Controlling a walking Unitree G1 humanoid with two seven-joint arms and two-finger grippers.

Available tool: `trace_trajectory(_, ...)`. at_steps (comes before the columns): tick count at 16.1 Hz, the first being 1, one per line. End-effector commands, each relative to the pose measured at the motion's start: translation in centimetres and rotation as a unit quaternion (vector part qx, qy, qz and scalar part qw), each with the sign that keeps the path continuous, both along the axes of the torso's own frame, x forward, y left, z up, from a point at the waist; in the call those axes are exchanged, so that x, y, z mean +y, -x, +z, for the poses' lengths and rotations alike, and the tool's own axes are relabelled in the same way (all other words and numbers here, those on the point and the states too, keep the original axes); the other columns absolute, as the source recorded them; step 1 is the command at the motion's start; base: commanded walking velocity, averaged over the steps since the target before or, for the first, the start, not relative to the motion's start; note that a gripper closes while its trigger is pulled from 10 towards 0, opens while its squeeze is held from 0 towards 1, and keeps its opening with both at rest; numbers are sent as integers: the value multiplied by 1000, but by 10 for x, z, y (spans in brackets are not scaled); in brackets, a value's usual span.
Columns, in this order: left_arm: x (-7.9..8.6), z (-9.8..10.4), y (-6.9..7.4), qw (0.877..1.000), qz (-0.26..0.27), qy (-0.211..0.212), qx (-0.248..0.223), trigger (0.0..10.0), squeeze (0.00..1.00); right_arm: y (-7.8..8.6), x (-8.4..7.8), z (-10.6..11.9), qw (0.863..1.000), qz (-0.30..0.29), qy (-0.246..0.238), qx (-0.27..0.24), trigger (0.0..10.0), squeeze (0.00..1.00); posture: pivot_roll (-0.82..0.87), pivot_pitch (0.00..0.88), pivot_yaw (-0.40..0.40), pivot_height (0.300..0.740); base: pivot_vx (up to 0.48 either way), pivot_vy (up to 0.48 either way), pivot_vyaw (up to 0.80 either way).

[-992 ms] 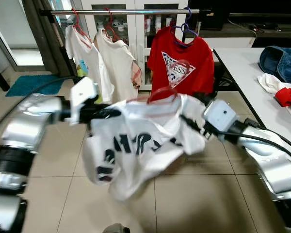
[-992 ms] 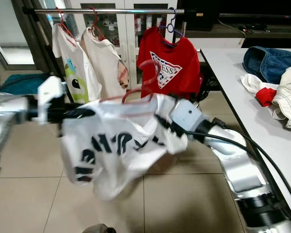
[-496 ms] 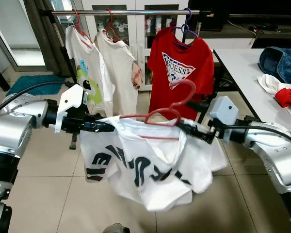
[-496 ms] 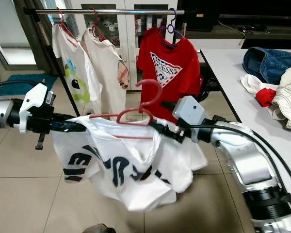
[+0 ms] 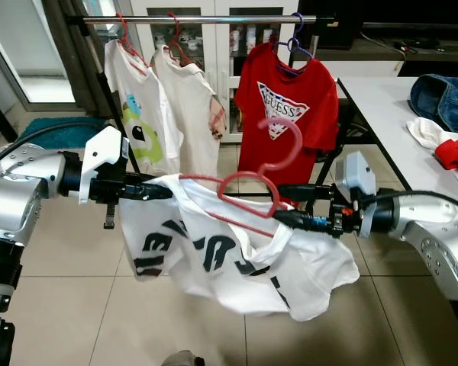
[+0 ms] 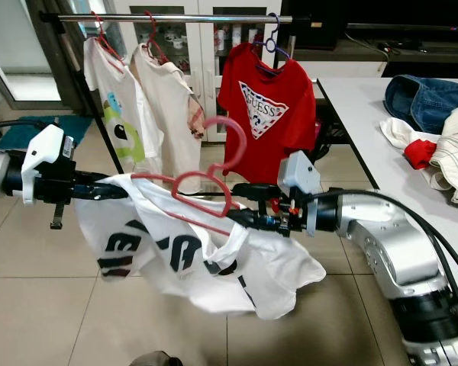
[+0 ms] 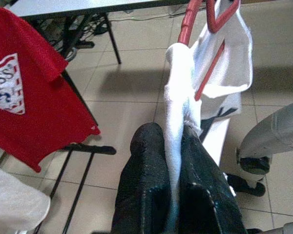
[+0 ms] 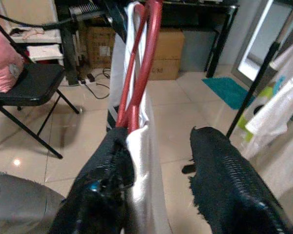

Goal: Hang hanger

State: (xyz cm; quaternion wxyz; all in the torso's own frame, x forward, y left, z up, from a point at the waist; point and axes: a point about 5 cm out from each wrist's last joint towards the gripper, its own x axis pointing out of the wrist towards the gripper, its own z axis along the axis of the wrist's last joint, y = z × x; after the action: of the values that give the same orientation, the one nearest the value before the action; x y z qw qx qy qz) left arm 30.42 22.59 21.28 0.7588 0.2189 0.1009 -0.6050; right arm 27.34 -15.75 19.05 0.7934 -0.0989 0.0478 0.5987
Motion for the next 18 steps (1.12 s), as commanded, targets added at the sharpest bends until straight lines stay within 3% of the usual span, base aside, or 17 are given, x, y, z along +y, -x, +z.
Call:
trace_trajectory(1,-14,-1,-1,999,-31,-1,-8,0,0,5,21,18,997,62,-33,-31,941,0,-61,0,23,740,0,0,0)
trace_trajectory(2,-15,-2,-1,999,-32,-2,-10,0,0,3,21,18,997,60,-23,-39,10000,0,-60,0,23,740,0,0,0)
trace_trajectory(3,-16,-2,-1,999,-32,-2,-11,0,0,2,20,18,997,57,-19,-38,10000,0,-59,0,23,740,0,0,0)
trace_trajectory(4,-17,-1,-2,999,-32,-1,-14,0,0,-1,17,17,998,48,-10,-31,10000,110,-59,0,23,740,0,0,0)
trace_trajectory(5,-18,-1,-3,999,-31,-2,-16,0,0,-1,14,16,999,45,-5,-22,10000,1000,-58,0,21,740,0,0,0)
trace_trajectory(9,-22,-6,-3,999,-41,-14,-18,0,0,-7,-6,11,998,27,41,-24,10000,1000,-59,0,16,740,0,0,0)
trace_trajectory(10,-24,-8,-4,999,-42,-19,-19,0,0,-9,-8,14,999,31,30,-22,10000,0,-55,0,12,740,0,0,0)
trace_trajectory(12,-23,-13,-6,998,-36,-40,-23,0,0,-10,-13,23,999,38,-1,-19,10000,0,-51,0,8,740,0,0,0)
trace_trajectory(13,-24,-12,-6,999,-33,-26,-25,0,0,-11,-11,24,999,35,-7,-20,10000,0,-49,0,6,740,0,0,0)
trace_trajectory(15,-31,-8,-5,999,-43,-4,-26,0,0,-14,7,13,999,39,4,-29,10000,0,-38,0,0,740,0,0,0)
trace_trajectory(17,-31,-7,-4,999,-44,-3,-26,0,0,-18,15,6,999,35,10,-26,10000,0,-29,0,-5,740,0,0,0)
trace_trajectory(18,-30,-7,-4,999,-42,-2,-27,0,0,-18,17,2,999,37,16,-18,4314,0,-25,0,-8,740,0,0,0)
